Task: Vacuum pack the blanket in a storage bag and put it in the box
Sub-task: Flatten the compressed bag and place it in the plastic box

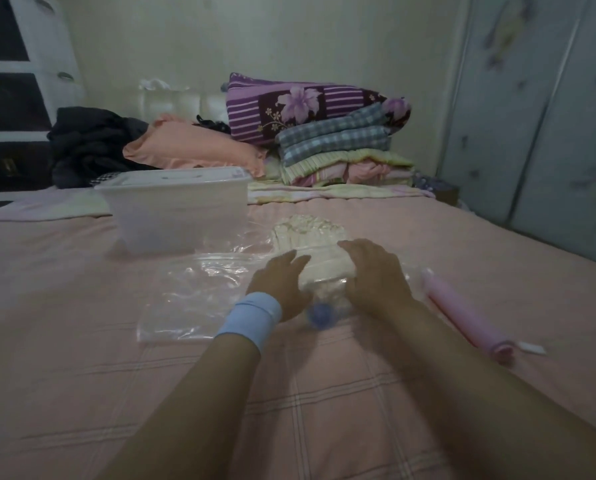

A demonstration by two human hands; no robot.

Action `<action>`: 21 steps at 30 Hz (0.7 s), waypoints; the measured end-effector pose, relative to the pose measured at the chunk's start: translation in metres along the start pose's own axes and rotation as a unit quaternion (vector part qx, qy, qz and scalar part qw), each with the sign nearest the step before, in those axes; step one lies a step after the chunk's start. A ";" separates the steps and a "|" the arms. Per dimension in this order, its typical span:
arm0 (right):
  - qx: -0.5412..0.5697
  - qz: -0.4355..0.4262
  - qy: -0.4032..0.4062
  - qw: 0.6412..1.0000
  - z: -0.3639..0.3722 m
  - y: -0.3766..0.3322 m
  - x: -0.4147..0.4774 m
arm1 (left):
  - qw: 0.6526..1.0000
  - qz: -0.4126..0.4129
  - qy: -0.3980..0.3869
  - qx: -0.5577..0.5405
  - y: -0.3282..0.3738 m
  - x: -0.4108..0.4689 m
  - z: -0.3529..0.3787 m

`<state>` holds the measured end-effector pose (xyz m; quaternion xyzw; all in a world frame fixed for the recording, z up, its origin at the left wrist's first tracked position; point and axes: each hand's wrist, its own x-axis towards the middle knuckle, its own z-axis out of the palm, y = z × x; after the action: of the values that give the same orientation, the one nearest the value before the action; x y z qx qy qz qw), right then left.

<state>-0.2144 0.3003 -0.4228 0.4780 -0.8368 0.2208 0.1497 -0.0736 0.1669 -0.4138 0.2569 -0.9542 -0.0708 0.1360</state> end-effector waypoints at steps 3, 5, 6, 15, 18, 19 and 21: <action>-0.026 0.168 0.154 0.973 -0.022 0.022 -0.015 | 0.998 0.037 -0.056 0.009 0.036 0.005 0.026; 0.017 0.304 0.130 0.944 -0.031 0.033 -0.023 | 0.995 0.024 -0.074 0.056 0.047 0.006 0.045; 0.045 0.348 0.098 0.931 -0.031 0.040 -0.025 | 0.995 0.014 -0.068 0.077 0.051 0.007 0.052; 0.231 0.330 0.061 0.913 -0.040 0.069 -0.018 | 0.998 0.020 -0.025 0.046 0.049 0.005 0.039; -0.004 0.265 0.100 0.959 -0.031 0.062 -0.023 | 0.997 0.038 -0.022 0.063 0.053 0.001 0.033; -0.071 0.194 0.134 0.969 -0.024 0.059 -0.024 | 0.997 0.038 -0.025 0.062 0.054 0.001 0.034; -0.132 0.011 0.171 0.976 -0.014 0.051 -0.022 | 0.998 0.025 -0.038 0.042 0.054 0.001 0.038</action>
<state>-0.2469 0.3460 -0.4328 0.4004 -0.8258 0.1880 0.3498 -0.1116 0.2151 -0.4389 0.2353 -0.9670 -0.0365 0.0909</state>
